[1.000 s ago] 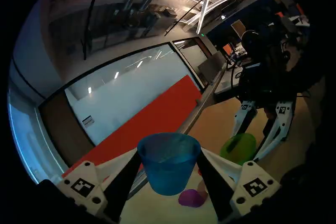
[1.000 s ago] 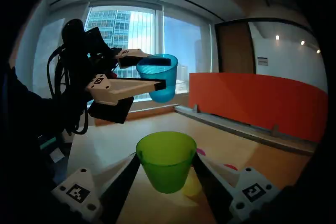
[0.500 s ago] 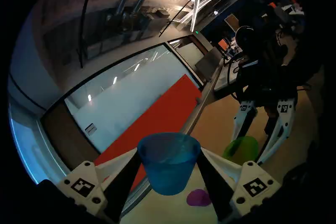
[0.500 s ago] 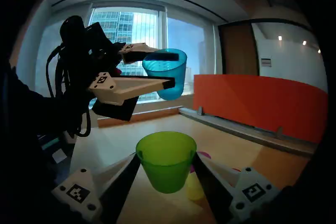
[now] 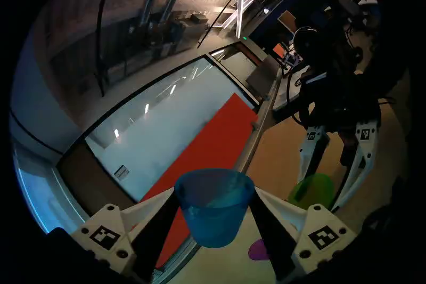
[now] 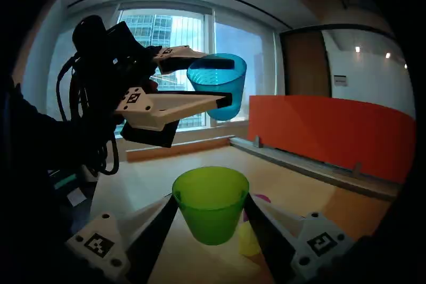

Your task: Pour water

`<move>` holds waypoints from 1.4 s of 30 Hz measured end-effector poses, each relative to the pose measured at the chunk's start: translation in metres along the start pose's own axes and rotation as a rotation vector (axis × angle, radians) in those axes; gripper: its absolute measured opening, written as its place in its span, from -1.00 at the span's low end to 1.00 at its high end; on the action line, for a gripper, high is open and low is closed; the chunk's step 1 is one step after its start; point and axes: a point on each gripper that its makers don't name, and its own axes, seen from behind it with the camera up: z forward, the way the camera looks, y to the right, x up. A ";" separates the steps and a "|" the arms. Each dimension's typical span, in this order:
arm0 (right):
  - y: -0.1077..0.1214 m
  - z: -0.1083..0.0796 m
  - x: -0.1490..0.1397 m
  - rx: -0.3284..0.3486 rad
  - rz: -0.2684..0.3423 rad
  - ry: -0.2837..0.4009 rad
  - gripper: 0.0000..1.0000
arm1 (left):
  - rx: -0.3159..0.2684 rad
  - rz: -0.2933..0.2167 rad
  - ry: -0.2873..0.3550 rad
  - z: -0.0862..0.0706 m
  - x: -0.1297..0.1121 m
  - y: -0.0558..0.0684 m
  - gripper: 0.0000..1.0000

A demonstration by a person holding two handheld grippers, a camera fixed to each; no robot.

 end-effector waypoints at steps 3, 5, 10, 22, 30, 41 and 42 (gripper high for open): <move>0.000 0.000 0.000 0.001 -0.002 0.000 0.79 | 0.002 0.015 0.001 0.001 0.001 -0.001 0.73; 0.000 0.001 0.000 0.000 -0.004 -0.001 0.79 | 0.006 0.026 0.003 0.002 0.002 -0.002 0.73; 0.000 0.001 0.001 0.001 -0.005 0.001 0.79 | 0.012 0.056 0.003 0.005 0.003 -0.002 0.73; 0.002 0.003 0.003 0.003 -0.004 0.006 0.79 | 0.022 0.119 0.005 0.010 0.005 -0.003 0.73; 0.004 0.004 0.004 0.001 -0.007 0.008 0.79 | 0.024 0.156 0.012 0.013 0.009 -0.003 0.73; 0.007 0.006 0.005 0.001 -0.010 0.009 0.79 | 0.032 0.208 0.011 0.014 0.011 -0.004 0.73; 0.007 0.006 0.005 0.001 -0.010 0.009 0.79 | 0.032 0.213 0.010 0.014 0.011 -0.004 0.73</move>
